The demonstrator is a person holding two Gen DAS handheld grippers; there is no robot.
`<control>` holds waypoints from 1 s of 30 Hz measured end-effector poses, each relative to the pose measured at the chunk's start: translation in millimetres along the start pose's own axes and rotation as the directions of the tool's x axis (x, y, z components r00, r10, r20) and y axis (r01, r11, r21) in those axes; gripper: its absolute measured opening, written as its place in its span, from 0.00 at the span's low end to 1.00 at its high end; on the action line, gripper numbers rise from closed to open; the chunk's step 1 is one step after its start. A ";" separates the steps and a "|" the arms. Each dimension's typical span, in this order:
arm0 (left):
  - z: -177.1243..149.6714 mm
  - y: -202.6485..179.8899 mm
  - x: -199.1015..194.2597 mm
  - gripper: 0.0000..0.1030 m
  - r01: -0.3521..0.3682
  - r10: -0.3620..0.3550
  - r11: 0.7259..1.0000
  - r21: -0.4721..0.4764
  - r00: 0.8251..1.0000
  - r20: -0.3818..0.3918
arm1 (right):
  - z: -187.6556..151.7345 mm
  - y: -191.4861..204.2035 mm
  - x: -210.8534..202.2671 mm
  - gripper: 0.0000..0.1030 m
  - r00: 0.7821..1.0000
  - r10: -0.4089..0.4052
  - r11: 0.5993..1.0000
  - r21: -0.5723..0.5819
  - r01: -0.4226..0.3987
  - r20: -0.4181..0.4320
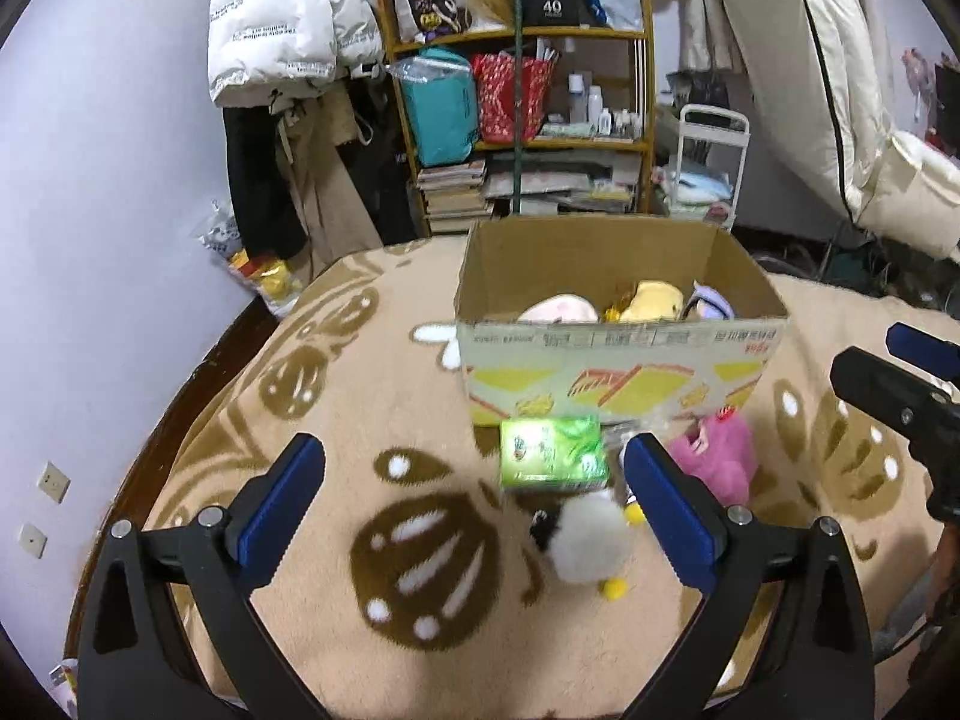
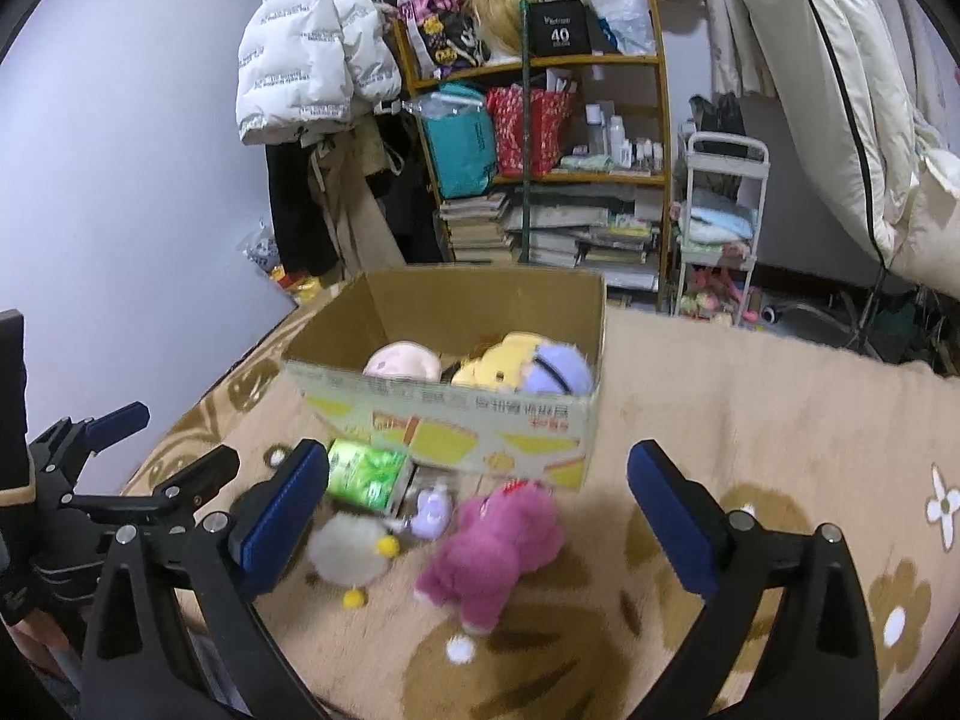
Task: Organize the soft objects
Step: 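Withdraw both open tools from the box back toward the remaining toys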
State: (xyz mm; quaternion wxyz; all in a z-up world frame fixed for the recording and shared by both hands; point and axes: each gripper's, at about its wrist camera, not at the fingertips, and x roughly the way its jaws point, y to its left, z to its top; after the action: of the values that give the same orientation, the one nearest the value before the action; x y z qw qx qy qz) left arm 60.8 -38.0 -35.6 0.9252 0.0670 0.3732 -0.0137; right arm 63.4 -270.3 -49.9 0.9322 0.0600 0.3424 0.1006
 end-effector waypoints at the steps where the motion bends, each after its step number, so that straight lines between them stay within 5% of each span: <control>1: -1.2 0.3 0.5 0.96 0.005 -0.005 1.000 -0.003 1.000 -0.008 | -1.1 0.8 0.7 1.00 1.000 0.001 1.000 0.000 -0.001 -0.005; 19: -7.2 -3.9 44.9 0.96 0.060 -0.065 0.997 -0.038 0.988 -0.143 | 1.9 -13.8 44.8 1.00 0.993 -0.031 0.998 0.047 0.037 -0.113; 30: -13.6 -22.1 88.8 0.96 0.148 -0.153 0.988 -0.039 0.949 -0.275 | -5.8 -28.8 84.1 1.00 0.973 -0.026 0.990 0.130 0.057 -0.228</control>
State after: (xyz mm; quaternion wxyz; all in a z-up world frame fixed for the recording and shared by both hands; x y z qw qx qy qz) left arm 113.8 -55.9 -109.3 0.8608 0.0314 0.5030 -0.0712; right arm 126.5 -278.8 -112.2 0.8829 0.1045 0.4534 0.0638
